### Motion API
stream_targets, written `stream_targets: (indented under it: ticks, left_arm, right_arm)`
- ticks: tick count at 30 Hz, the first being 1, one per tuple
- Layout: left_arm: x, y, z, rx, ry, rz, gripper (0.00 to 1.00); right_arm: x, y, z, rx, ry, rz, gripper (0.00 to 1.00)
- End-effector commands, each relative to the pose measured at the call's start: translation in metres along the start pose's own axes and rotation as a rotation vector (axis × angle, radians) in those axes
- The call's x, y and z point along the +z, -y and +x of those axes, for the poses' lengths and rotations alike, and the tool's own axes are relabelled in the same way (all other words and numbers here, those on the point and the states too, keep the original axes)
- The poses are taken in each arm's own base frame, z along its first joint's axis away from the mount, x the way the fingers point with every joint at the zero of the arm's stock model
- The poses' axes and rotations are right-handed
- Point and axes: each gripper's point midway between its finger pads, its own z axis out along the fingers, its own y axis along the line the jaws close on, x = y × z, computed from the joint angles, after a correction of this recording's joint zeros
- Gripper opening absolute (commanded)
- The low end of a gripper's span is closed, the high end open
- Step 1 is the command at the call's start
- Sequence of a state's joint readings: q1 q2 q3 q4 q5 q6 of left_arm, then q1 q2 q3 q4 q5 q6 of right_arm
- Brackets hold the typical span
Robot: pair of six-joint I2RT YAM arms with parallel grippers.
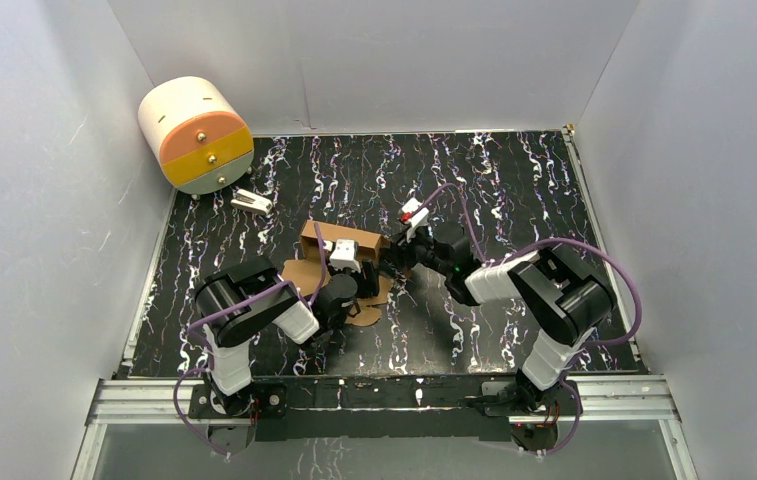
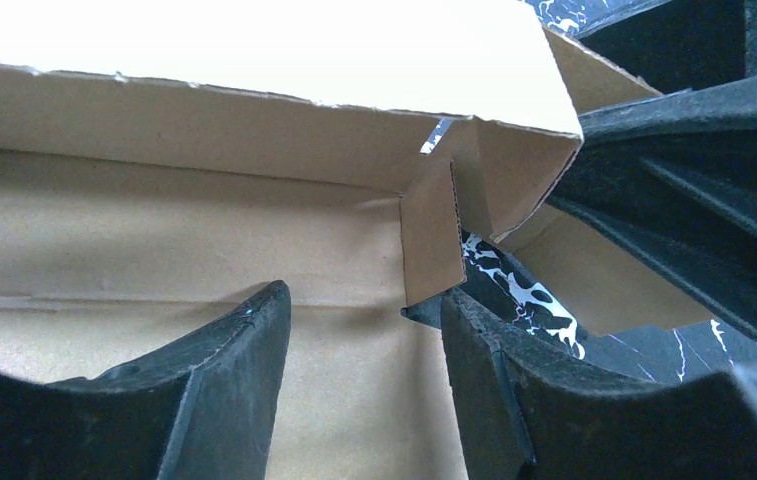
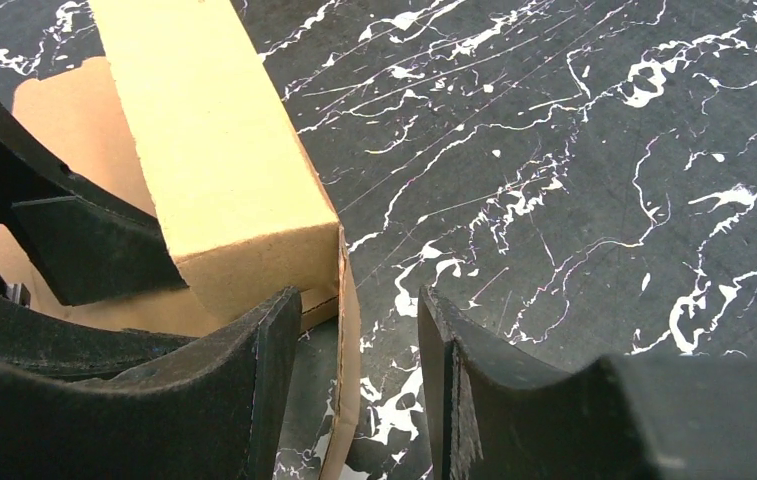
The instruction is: Fold the paper box
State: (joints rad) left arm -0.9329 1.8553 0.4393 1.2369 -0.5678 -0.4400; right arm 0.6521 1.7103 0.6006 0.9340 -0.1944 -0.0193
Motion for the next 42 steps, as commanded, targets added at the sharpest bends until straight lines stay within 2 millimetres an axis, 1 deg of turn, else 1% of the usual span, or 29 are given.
stream_targets:
  ticks: [1, 3, 7, 11, 14, 17, 20, 25, 28, 30, 33, 37, 42]
  left_arm:
    - [-0.004, 0.003, -0.008, -0.041, 0.015, 0.014, 0.54]
    - [-0.004, 0.000, -0.008, -0.044, 0.017, 0.005, 0.53]
    - [-0.003, -0.002, -0.007, -0.054, 0.017, -0.005, 0.51]
    - [-0.003, -0.003, -0.008, -0.058, 0.019, -0.008, 0.50]
    - [-0.003, -0.003, -0.009, -0.059, 0.021, -0.008, 0.50]
    - [-0.003, -0.003, -0.008, -0.056, 0.017, -0.007, 0.50]
    - [-0.004, -0.003, -0.007, -0.056, 0.015, -0.005, 0.49]
    - [-0.004, -0.003, -0.009, -0.054, 0.019, -0.005, 0.49]
    - [-0.004, -0.003, -0.008, -0.051, 0.017, -0.003, 0.49]
    - [-0.004, -0.003, -0.007, -0.050, 0.015, -0.003, 0.49]
    - [-0.004, -0.003, -0.007, -0.050, 0.013, -0.001, 0.49]
    - [-0.004, -0.003, -0.006, -0.050, 0.011, 0.001, 0.49]
    - [-0.004, -0.004, -0.004, -0.047, 0.006, 0.000, 0.49]
  right_arm:
    - [0.003, 0.009, -0.027, -0.056, 0.077, 0.059, 0.56]
    - [-0.005, 0.009, -0.032, -0.060, 0.084, 0.072, 0.56]
    - [-0.018, 0.008, -0.032, -0.067, 0.059, 0.078, 0.58]
    - [-0.025, 0.001, -0.026, -0.063, 0.023, 0.049, 0.58]
    - [-0.026, -0.004, -0.022, -0.053, 0.006, 0.020, 0.58]
    - [-0.033, 0.003, -0.020, -0.051, 0.006, 0.068, 0.59]
    - [-0.040, 0.009, -0.030, -0.080, 0.002, 0.088, 0.61]
    - [-0.055, 0.016, -0.058, -0.103, 0.030, 0.093, 0.64]
    - [-0.066, 0.028, -0.070, -0.102, 0.055, 0.122, 0.65]
    - [-0.071, 0.039, -0.072, -0.096, 0.061, 0.153, 0.65]
    - [-0.069, 0.055, -0.063, -0.089, 0.030, 0.191, 0.64]
    - [-0.054, 0.066, -0.042, -0.072, -0.030, 0.199, 0.60]
    - [-0.033, 0.062, -0.022, -0.055, -0.068, 0.130, 0.53]
